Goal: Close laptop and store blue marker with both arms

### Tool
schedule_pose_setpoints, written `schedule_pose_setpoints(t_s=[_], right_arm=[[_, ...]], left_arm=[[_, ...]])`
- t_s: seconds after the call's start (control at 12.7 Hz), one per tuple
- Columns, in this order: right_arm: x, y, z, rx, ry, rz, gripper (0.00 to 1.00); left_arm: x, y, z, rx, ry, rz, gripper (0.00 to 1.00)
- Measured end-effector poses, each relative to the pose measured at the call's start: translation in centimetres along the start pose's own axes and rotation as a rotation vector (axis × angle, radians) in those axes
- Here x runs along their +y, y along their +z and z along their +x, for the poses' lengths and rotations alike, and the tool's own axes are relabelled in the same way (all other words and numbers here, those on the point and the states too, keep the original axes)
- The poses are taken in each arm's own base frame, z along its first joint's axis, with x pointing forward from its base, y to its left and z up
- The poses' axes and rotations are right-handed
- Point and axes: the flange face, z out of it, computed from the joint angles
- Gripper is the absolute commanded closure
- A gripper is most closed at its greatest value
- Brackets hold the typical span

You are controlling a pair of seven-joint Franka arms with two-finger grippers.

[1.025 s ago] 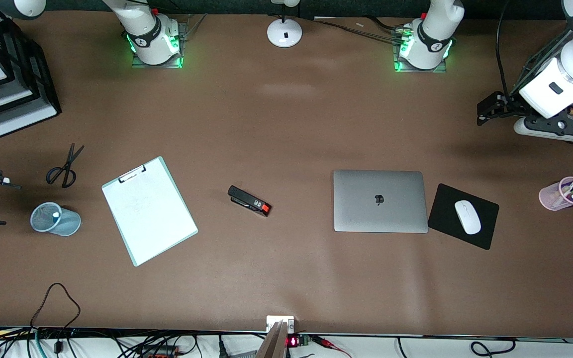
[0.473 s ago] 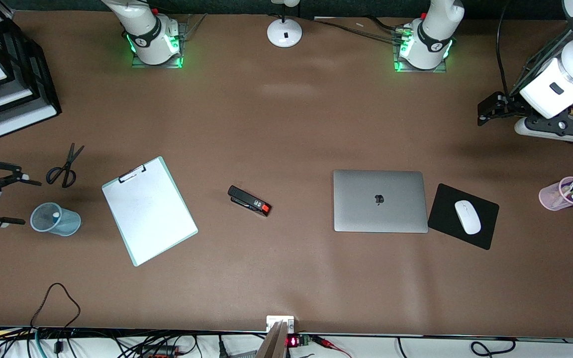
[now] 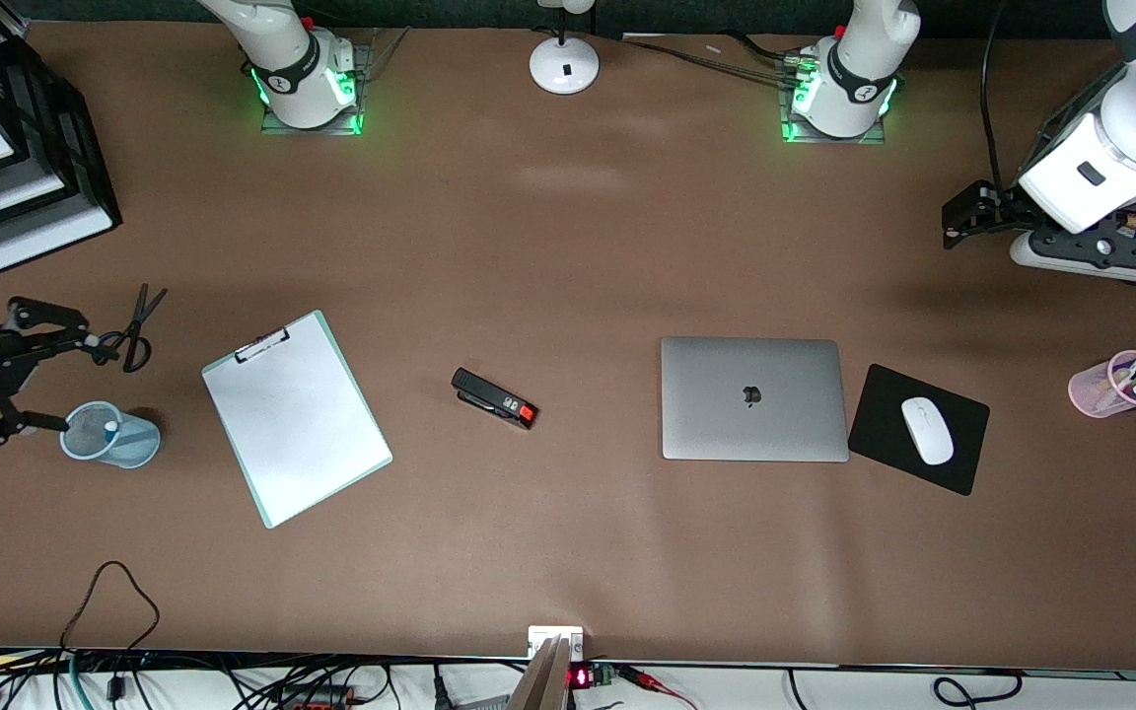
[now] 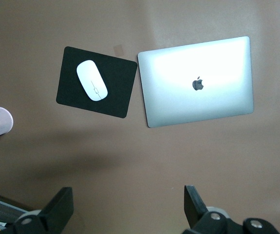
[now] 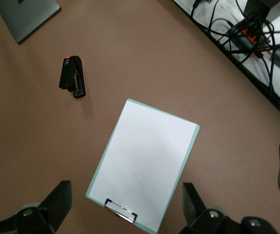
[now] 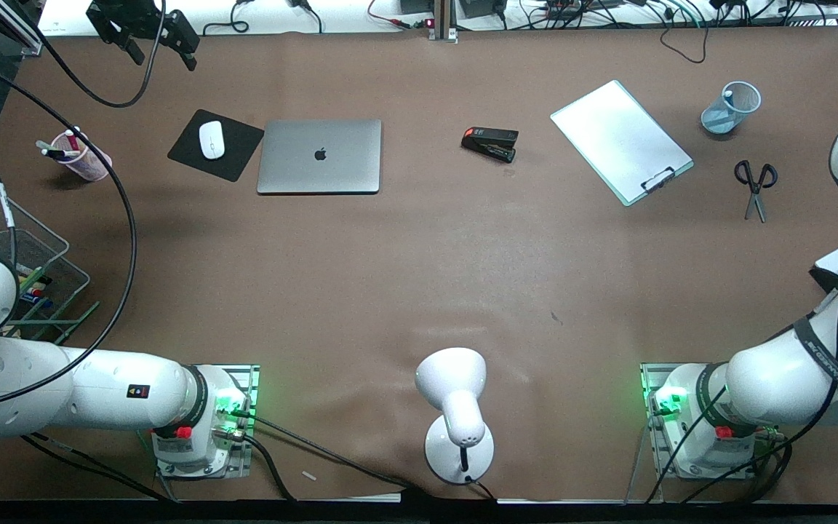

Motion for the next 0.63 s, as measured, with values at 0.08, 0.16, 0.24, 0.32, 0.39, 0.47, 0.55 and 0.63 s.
schedule_pose_setpoints(t_s=[0.08, 0.16, 0.24, 0.32, 0.39, 0.47, 0.55, 0.63], right_arm=[[-0.8, 0.5, -0.3, -0.022, 0.081, 0.004, 0.0], [-1.4, 1.0, -0.6, -0.044, 0.167, 0.004, 0.0], [-2.2, 1.3, -0.8, -0.068, 0.249, 0.001, 0.0], [-2.9, 1.7, -0.8, -0.095, 0.327, -0.008, 0.0], [-3.7, 2.1, -0.8, -0.125, 0.402, -0.022, 0.0], [-4.3, 2.6, -0.7, -0.157, 0.467, -0.043, 0.0], [-5.0, 3.1, -0.6, -0.192, 0.528, -0.072, 0.0], [-5.7, 3.6, -0.4, -0.231, 0.592, -0.108, 0.0]], left_arm=[[0.0, 0.0, 0.0, 0.0, 0.001, 0.001, 0.0], [0.0, 0.0, 0.0, 0.0, 0.001, 0.002, 0.0], [0.0, 0.0, 0.0, 0.0, 0.001, 0.003, 0.0], [-0.1, 0.0, 0.0, -0.002, 0.0, 0.003, 0.0], [-0.1, 0.0, 0.0, -0.003, -0.002, 0.003, 0.0], [-0.2, 0.0, -0.1, -0.004, -0.003, 0.003, 0.0], [-0.2, 0.0, -0.1, -0.005, -0.003, 0.003, 0.0], [-0.2, 0.0, -0.1, -0.005, -0.003, 0.003, 0.0]])
